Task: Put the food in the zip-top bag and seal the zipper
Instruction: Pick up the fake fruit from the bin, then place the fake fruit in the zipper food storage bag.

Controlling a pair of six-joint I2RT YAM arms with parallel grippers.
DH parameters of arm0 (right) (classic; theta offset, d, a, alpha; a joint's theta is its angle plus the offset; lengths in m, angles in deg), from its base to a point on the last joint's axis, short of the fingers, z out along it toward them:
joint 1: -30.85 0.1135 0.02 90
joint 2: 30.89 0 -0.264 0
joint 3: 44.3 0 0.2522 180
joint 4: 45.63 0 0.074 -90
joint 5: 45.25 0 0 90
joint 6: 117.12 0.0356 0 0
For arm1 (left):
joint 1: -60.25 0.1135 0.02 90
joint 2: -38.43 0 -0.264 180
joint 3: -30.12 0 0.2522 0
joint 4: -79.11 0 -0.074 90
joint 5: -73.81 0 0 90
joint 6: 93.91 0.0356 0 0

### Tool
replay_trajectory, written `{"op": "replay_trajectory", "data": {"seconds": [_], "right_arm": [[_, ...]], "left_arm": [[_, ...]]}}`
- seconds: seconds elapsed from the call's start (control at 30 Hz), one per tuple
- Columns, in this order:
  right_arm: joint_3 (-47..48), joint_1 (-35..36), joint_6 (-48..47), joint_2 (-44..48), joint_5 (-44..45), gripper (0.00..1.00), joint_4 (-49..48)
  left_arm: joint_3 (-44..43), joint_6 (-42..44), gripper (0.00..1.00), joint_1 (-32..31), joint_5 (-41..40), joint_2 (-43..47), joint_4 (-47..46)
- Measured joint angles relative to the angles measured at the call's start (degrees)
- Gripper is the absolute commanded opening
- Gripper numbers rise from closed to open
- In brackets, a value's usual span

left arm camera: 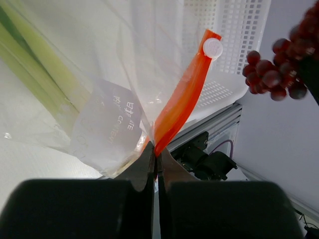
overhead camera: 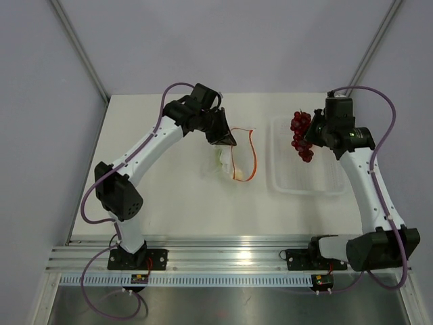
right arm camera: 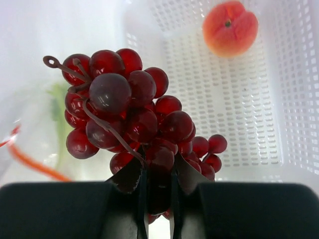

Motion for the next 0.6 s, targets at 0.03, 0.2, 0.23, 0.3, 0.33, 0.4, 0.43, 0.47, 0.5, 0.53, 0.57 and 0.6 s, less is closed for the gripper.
{"op": "replay_trajectory", "data": {"seconds": [0.03,0.2,0.23,0.3,0.33,0.4,0.43,0.47,0.5,0.53,0.57,0.6], "right_arm": [[1.36,0.02,0.46,1.57,-0.42,0.0,0.59],[5.53,1.4,4.66,8.5,-5.2,0.0,0.72],[5.62,2.49,5.73,9.64,-6.16,0.0,-0.15],[5.57,5.62,7.76,11.19,-6.93,0.0,-1.95],[5.33,7.3,8.83,11.65,-7.28,0.0,-3.41],[4.15,11.13,10.91,12.31,-7.43,0.0,-6.99],[3.17,12.7,11.98,12.52,-7.43,0.0,-8.98],[2.23,13.86,12.9,12.59,-7.43,0.0,-10.54],[0.57,15.47,14.25,12.7,-7.41,0.0,-13.09],[-0.5,16.24,15.21,12.68,-7.34,0.0,-14.36],[-1.92,17.2,16.31,12.66,-7.23,0.0,-15.85],[-3.5,18.08,17.46,12.66,-6.91,0.0,-17.51]], "left_arm": [[-0.59,-0.02,0.0,0.02,0.0,-0.09,-0.02],[-2.82,-0.09,0.0,0.04,0.33,-1.07,-0.22],[-3.32,-0.09,0.0,0.04,0.42,-1.49,-0.2],[-4.0,-0.11,0.0,0.04,0.76,-2.4,-0.26],[-4.26,-0.15,0.0,0.04,0.96,-2.86,-0.2],[-4.48,-0.35,0.0,0.04,1.33,-3.56,-0.24],[-4.5,-0.48,0.0,0.04,1.42,-3.76,-0.2],[-4.48,-0.52,0.0,0.04,1.55,-3.93,-0.17],[-4.48,-0.55,0.0,0.04,1.62,-4.02,-0.15],[-4.5,-0.57,0.0,0.04,1.66,-4.02,-0.15],[-4.5,-0.59,0.0,0.04,1.75,-4.02,-0.17],[-4.5,-0.59,0.0,0.04,1.84,-4.02,-0.17]]}}
